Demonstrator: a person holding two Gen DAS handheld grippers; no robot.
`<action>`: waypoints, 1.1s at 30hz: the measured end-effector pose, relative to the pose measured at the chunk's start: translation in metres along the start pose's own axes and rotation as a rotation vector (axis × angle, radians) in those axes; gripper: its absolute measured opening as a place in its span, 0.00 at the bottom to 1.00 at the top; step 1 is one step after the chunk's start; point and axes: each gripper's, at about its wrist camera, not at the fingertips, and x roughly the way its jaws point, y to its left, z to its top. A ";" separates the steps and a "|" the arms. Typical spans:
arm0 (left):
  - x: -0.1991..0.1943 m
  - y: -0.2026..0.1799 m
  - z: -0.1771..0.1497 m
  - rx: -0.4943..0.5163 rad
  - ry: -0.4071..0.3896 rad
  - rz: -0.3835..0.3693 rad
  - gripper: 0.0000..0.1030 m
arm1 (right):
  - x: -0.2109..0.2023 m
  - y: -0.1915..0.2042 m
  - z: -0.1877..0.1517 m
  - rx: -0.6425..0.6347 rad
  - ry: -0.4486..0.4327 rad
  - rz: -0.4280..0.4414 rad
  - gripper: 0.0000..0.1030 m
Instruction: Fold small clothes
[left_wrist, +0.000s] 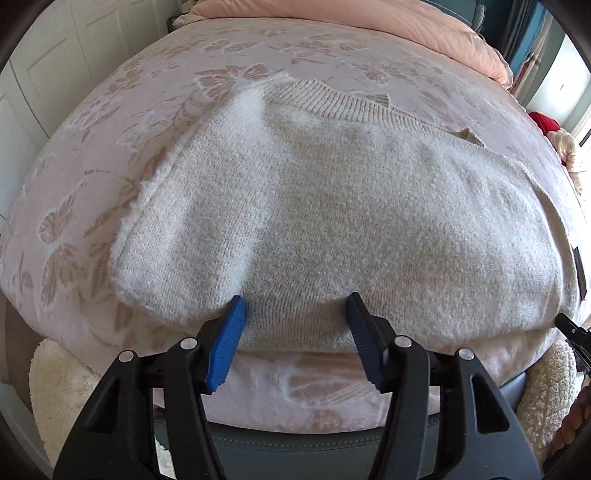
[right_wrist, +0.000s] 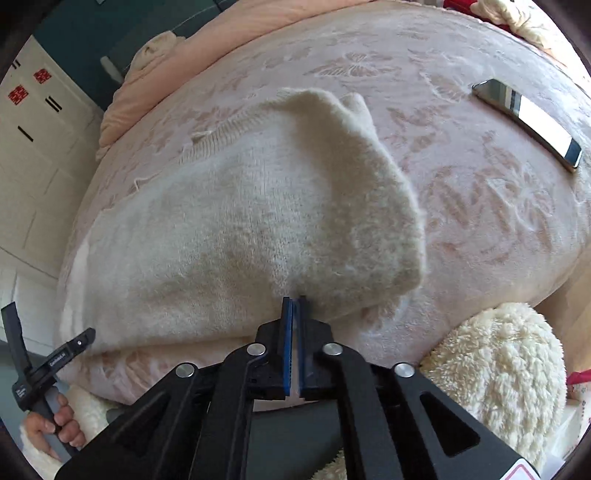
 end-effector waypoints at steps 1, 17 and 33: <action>-0.007 0.003 0.000 -0.031 -0.009 -0.035 0.58 | -0.008 -0.001 0.001 0.004 -0.034 -0.017 0.22; 0.015 0.112 -0.001 -0.694 -0.004 -0.254 0.59 | 0.044 -0.019 0.034 0.253 0.045 0.129 0.16; -0.018 0.132 -0.027 -0.559 0.095 -0.157 0.12 | 0.032 -0.026 -0.010 0.214 0.142 0.158 0.15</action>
